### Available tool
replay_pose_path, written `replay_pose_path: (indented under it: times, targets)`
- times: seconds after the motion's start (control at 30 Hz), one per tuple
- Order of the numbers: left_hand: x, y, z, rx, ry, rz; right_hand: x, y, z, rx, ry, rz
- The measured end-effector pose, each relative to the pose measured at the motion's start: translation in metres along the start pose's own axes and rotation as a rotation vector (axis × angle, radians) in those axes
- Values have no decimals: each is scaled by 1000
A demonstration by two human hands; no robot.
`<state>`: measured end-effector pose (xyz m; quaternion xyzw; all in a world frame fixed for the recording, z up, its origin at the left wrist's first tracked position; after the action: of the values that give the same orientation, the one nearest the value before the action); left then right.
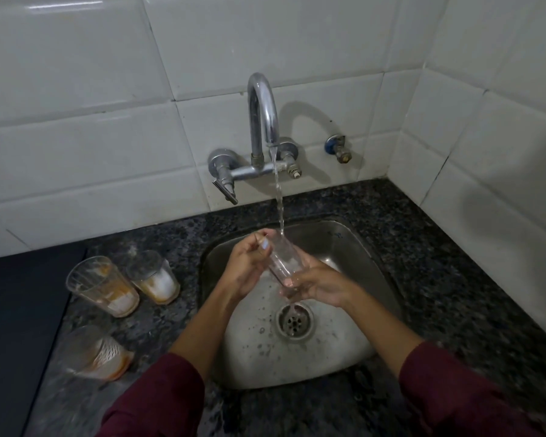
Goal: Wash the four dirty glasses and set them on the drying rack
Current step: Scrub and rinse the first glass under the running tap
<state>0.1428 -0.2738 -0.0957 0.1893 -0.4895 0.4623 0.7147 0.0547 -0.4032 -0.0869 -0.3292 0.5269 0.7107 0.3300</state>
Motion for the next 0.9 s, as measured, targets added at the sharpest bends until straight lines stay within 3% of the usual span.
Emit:
replay_pose_path:
  times: [0.07,0.1,0.2,0.23,0.3,0.37,0.43,0.5,0.67,0.77,0.9]
  targets:
    - [1,0,0,-3,-53,-17,-1,2,-1,55,15,16]
    - [2,0,1,5,-136,-35,-2,0,-1,187,141,1]
    - [5,-3,7,-25,-428,-52,-7,-7,1,670,956,-76]
    - [4,-4,8,-27,-444,-38,-8,-8,3,752,1067,-110]
    - [4,-5,8,4,-362,-34,-9,-10,2,688,948,-154]
    - [7,-6,5,2,-306,-21,-9,-13,-3,444,582,-141]
    - [10,-7,4,-56,-347,13,-4,-14,-4,201,226,-102]
    - [14,-6,8,-112,-485,76,5,-17,-3,89,-6,-71]
    - [5,3,10,-172,-554,60,30,-32,4,103,-110,-126]
    - [2,9,12,-215,-722,49,42,-39,9,121,-166,-107]
    - [4,15,11,-226,-836,87,44,-43,14,150,-112,-109]
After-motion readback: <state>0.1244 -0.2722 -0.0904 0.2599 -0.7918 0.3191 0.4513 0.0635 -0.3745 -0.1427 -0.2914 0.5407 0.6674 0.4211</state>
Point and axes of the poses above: each hand's wrist, its own y-axis away from the middle knuckle, its own z-axis out of the palm, x = y × z, the point moved 2 cm from there along -y, towards the middle knuckle, and after that the axes turned 14 degrees about z, right-handed, at the moved point
